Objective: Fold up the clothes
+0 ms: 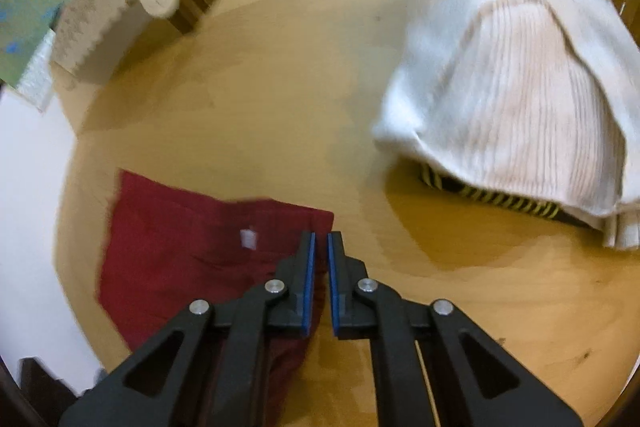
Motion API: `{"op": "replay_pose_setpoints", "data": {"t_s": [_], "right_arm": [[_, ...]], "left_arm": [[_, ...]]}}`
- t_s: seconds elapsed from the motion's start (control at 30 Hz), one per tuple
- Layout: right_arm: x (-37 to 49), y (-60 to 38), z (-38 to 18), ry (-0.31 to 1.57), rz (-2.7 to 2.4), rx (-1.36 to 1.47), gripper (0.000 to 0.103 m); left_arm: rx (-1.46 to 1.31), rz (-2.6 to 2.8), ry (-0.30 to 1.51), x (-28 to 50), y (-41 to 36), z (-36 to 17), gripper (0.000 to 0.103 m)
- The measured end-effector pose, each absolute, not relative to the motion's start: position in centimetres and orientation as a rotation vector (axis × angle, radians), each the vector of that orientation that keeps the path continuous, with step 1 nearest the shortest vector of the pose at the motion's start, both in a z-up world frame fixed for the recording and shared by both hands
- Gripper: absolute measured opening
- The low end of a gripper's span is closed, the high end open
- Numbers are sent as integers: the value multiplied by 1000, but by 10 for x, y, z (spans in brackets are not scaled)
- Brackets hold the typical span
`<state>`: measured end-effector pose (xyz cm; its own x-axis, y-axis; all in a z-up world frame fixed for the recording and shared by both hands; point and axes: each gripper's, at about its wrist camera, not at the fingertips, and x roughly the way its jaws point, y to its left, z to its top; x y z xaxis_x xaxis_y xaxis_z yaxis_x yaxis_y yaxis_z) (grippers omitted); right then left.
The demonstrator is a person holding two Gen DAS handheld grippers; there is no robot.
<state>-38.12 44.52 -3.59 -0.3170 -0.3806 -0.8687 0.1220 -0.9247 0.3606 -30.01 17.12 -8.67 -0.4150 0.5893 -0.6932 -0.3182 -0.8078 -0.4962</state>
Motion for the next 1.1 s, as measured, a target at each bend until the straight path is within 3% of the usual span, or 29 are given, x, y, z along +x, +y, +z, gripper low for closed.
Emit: {"op": "replay_pose_setpoints", "data": {"t_s": [0.17, 0.43, 0.87, 1.1], "right_arm": [[-371, 433, 10, -327, -2286, 1509, 6], [-382, 305, 43, -218, -2227, 1419, 6], [-434, 97, -21, -67, -2155, 1494, 6], [-458, 55, -72, 153, -2160, 1678, 10]], "left_arm": [[-1191, 2260, -519, -292, 121, -74, 7], [-1131, 2363, -665, -275, 28, -67, 7], [-1201, 2438, -833, -261, -82, -121, 7], [-1335, 2401, -883, -274, -108, -158, 8]]}}
